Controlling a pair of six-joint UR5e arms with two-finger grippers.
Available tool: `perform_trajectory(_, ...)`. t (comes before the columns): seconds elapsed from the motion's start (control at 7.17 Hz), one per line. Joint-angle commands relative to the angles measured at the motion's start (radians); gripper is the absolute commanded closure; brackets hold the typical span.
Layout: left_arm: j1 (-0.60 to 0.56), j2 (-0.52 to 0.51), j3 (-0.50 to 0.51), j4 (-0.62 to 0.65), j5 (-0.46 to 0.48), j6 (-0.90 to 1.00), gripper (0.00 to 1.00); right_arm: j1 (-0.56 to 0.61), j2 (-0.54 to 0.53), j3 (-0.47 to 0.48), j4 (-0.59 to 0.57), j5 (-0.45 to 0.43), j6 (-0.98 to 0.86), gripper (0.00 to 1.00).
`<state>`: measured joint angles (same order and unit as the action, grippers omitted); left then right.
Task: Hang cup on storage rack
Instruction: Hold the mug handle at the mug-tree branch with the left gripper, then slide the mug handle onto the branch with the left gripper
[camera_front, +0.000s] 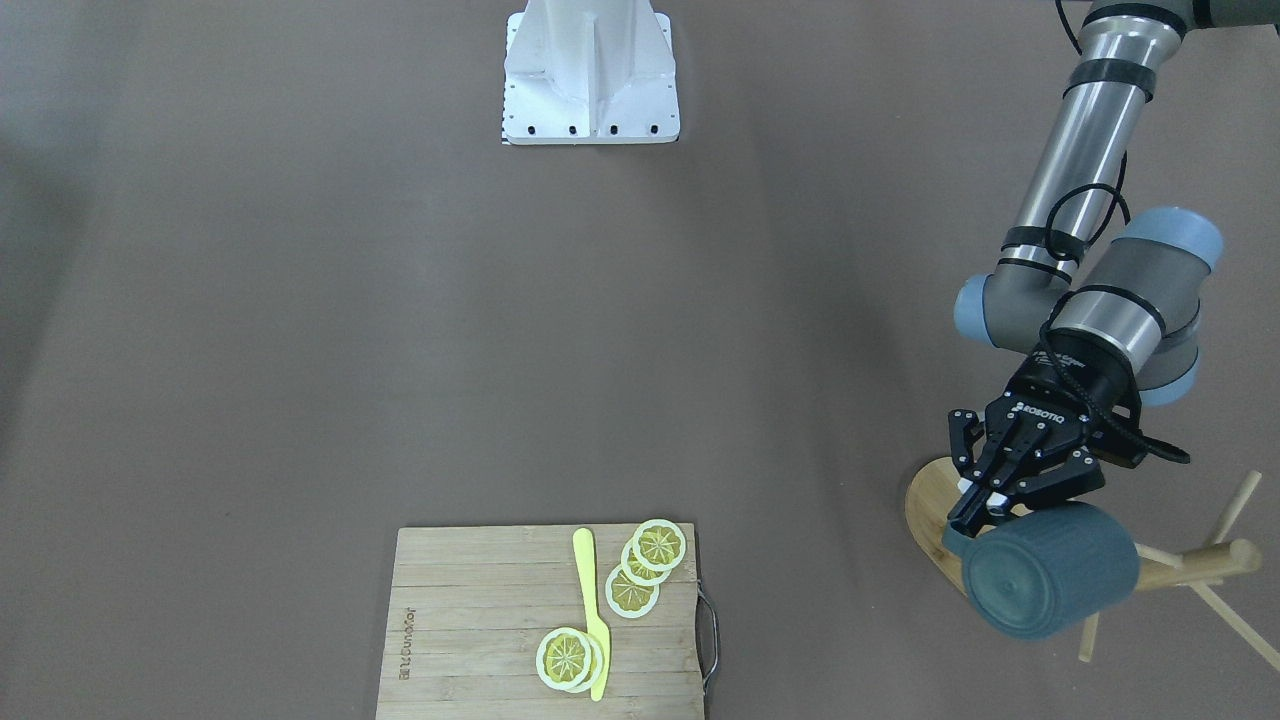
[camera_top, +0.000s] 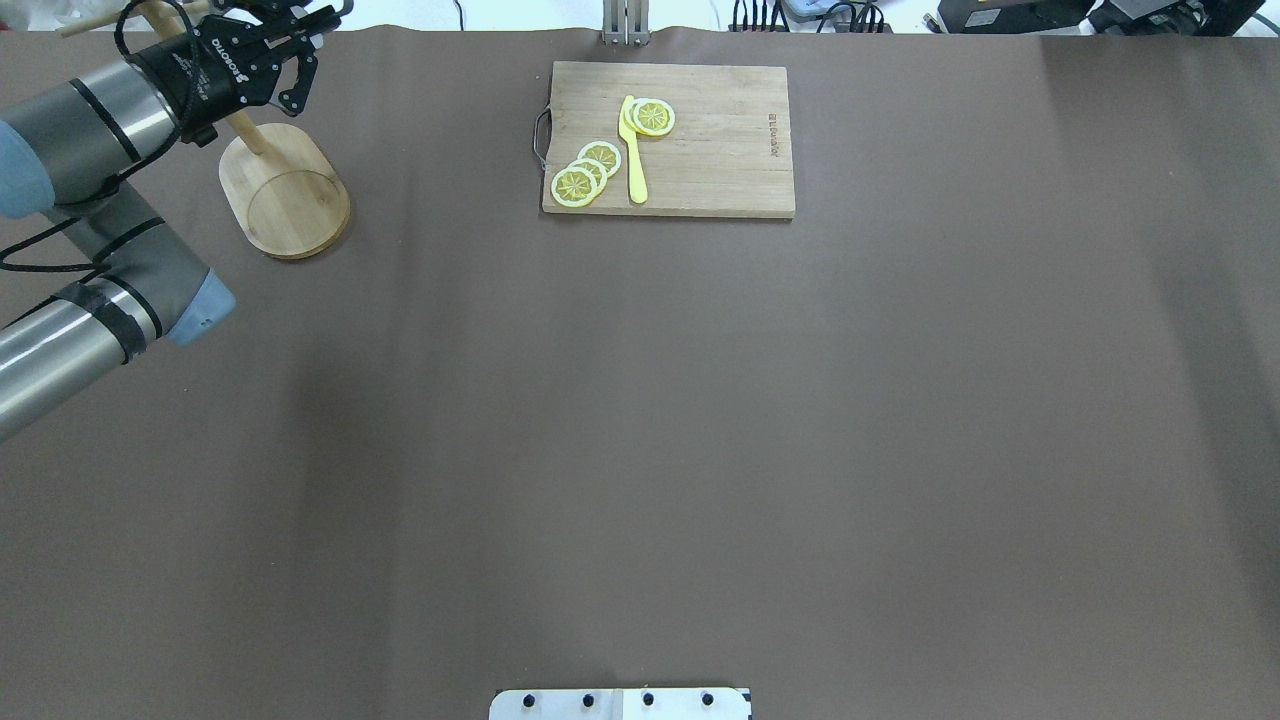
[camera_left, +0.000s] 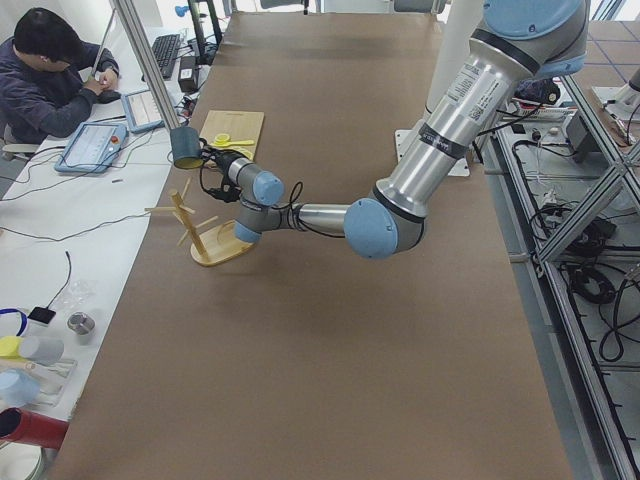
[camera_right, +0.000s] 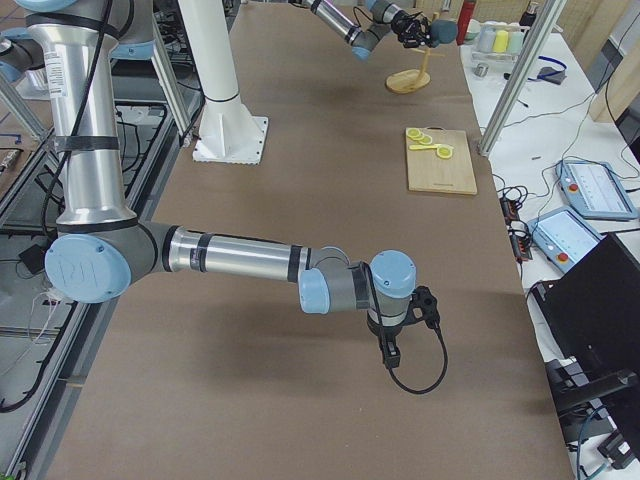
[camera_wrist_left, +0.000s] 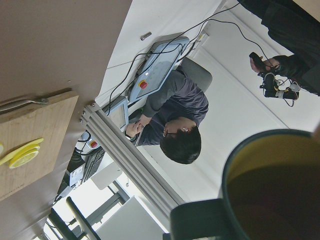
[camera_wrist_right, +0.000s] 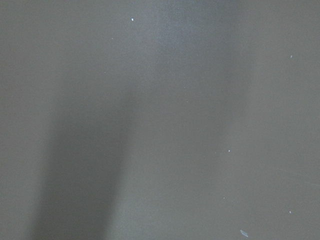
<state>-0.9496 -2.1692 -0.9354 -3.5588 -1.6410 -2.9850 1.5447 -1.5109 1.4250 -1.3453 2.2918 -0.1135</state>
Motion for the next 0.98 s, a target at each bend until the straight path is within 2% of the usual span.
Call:
perform_trajectory(0.0, 0.009, 0.028, -0.002, -0.029, -0.020, 0.026, 1.00, 0.000, 0.000, 0.000, 0.000, 0.000, 0.000, 0.00)
perform_trajectory(0.28, -0.026, 0.049, 0.001, -0.057, -0.065, 0.024, 1.00, 0.000, 0.001, -0.001, -0.002, -0.002, 0.000, 0.00)
perform_trajectory(0.42, -0.058, 0.051, 0.004, -0.075, -0.127, 0.026, 1.00, 0.000, 0.001, 0.000, 0.000, -0.002, 0.000, 0.00)
perform_trajectory(0.84, -0.060, 0.074, 0.026, -0.110, -0.135, 0.070, 1.00, 0.000, 0.000, 0.000, 0.000, 0.000, -0.002, 0.00)
